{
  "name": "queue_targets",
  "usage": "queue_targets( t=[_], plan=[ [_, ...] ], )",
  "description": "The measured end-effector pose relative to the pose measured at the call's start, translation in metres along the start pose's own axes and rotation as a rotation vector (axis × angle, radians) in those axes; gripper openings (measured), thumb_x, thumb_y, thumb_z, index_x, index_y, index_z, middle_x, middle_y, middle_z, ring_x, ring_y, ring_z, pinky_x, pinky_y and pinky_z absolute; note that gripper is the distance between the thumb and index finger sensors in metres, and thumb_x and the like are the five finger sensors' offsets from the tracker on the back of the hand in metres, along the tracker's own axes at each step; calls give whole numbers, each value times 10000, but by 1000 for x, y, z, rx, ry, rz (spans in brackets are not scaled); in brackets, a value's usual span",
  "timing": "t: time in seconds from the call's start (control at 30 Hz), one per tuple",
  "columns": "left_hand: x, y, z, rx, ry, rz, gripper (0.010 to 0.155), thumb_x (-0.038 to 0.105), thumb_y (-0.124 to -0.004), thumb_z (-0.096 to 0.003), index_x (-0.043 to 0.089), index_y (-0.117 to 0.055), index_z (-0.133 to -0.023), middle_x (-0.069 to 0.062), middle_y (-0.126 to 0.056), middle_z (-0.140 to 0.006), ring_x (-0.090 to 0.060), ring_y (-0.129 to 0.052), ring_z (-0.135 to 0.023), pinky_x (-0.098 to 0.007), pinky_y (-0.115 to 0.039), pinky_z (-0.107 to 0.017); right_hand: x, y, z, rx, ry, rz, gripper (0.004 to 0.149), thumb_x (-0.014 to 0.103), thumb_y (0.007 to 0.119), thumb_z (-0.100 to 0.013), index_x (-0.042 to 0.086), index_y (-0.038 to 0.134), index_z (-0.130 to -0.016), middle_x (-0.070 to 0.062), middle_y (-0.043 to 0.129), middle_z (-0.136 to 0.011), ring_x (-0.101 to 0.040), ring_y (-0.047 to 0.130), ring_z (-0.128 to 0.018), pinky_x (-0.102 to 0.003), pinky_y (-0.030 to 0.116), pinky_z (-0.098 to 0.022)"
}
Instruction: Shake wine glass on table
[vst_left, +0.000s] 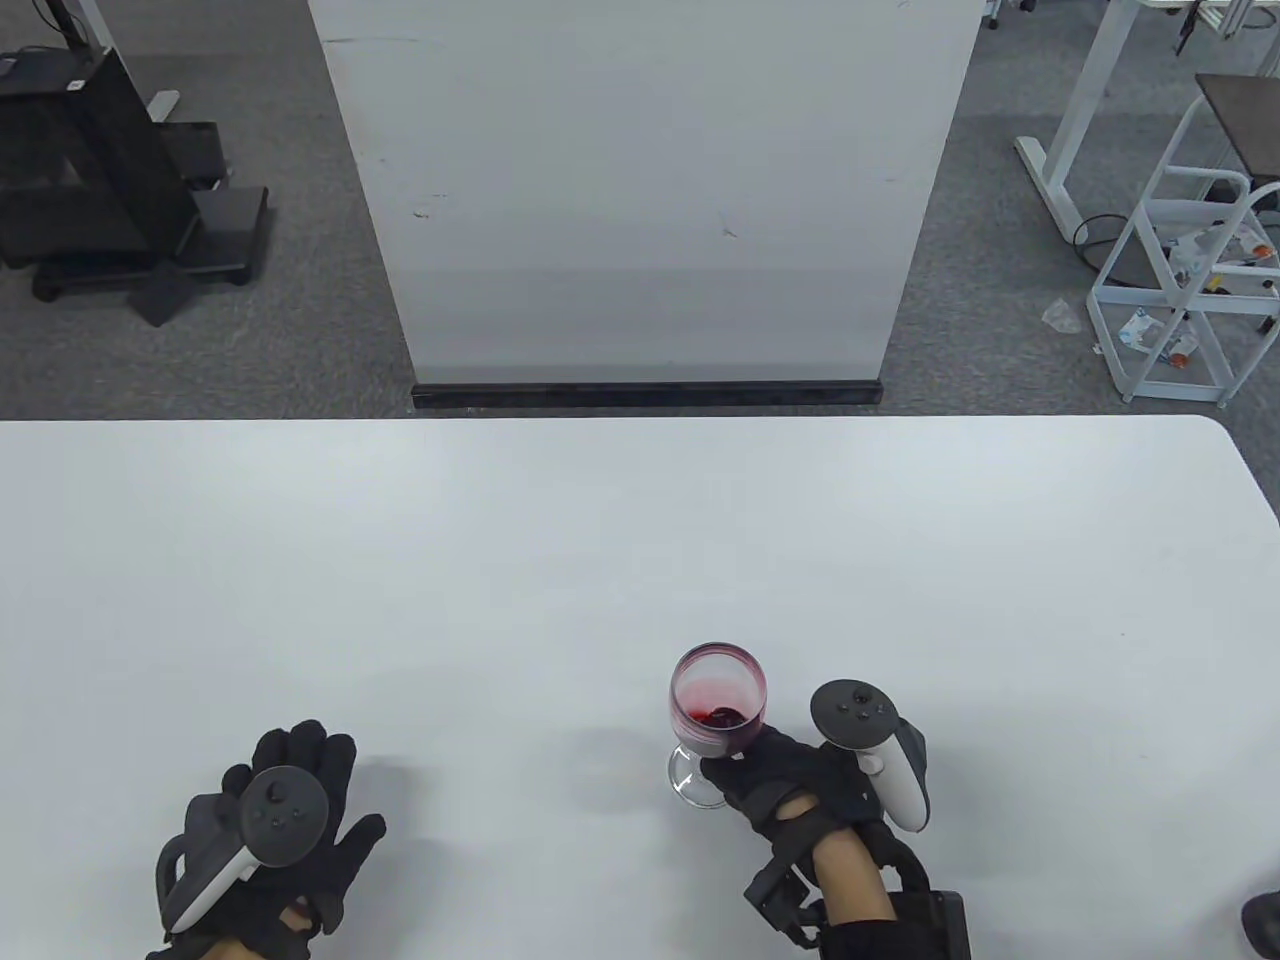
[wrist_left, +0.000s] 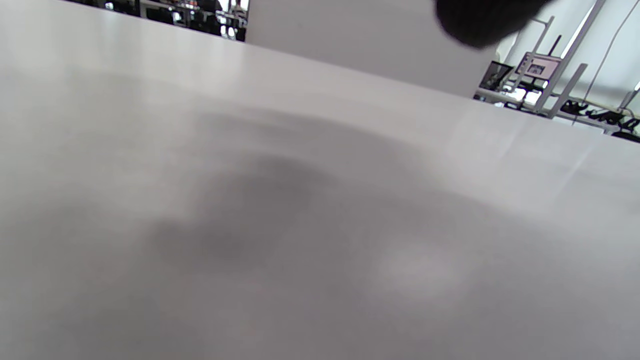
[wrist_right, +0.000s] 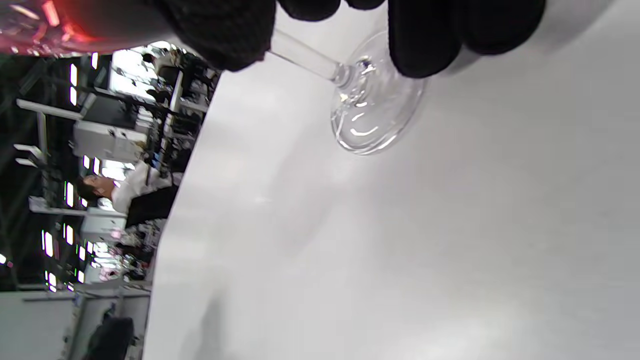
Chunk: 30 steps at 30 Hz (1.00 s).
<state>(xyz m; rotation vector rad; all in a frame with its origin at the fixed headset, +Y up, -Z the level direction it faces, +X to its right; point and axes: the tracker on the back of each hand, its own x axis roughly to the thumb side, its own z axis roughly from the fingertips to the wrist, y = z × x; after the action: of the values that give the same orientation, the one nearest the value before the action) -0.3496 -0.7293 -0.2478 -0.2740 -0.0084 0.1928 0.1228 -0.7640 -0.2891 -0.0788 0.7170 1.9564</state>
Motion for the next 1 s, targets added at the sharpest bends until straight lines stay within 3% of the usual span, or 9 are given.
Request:
queue_targets(
  t=[0.17, 0.33, 0.57, 1.0],
  plan=[
    [0, 0, 0, 2, 2, -1, 768, 601, -598, -476, 346, -156, -1050, 48, -19, -1140, -271, 37, -1052, -514, -27, -751, 0, -28, 27, -162, -18, 110, 665, 453, 734, -521, 187, 450, -1060, -126, 358, -1140, -432, 602, -941, -569, 624, -636],
    [0, 0, 0, 3, 3, -4, 769, 601, -598, -476, 346, -155, -1050, 48, -18, -1140, -270, 37, -1052, -514, -27, -751, -8, -54, 57, -342, -70, 362, 651, 462, 720, -510, 192, 476, -1050, -116, 398, -1134, -421, 546, -986, -605, 572, -674],
    [0, 0, 0, 5, 9, -2, 770, 601, -598, -476, 345, -153, -1050, 47, -17, -1140, -271, 37, -1052, -515, -27, -751, -31, -68, 92, -564, -127, 650, 664, 468, 719, -497, 222, 447, -1051, -72, 354, -1149, -395, 445, -1039, -622, 482, -727],
    [-1, 1, 0, 8, 17, -1, 770, 601, -598, -476, 348, -152, -1049, 49, -16, -1140, -269, 37, -1053, -515, -25, -751, -59, -51, 102, -589, -52, 871, 677, 483, 700, -496, 243, 401, -1053, -38, 258, -1157, -374, 287, -1066, -623, 382, -753]
  ],
)
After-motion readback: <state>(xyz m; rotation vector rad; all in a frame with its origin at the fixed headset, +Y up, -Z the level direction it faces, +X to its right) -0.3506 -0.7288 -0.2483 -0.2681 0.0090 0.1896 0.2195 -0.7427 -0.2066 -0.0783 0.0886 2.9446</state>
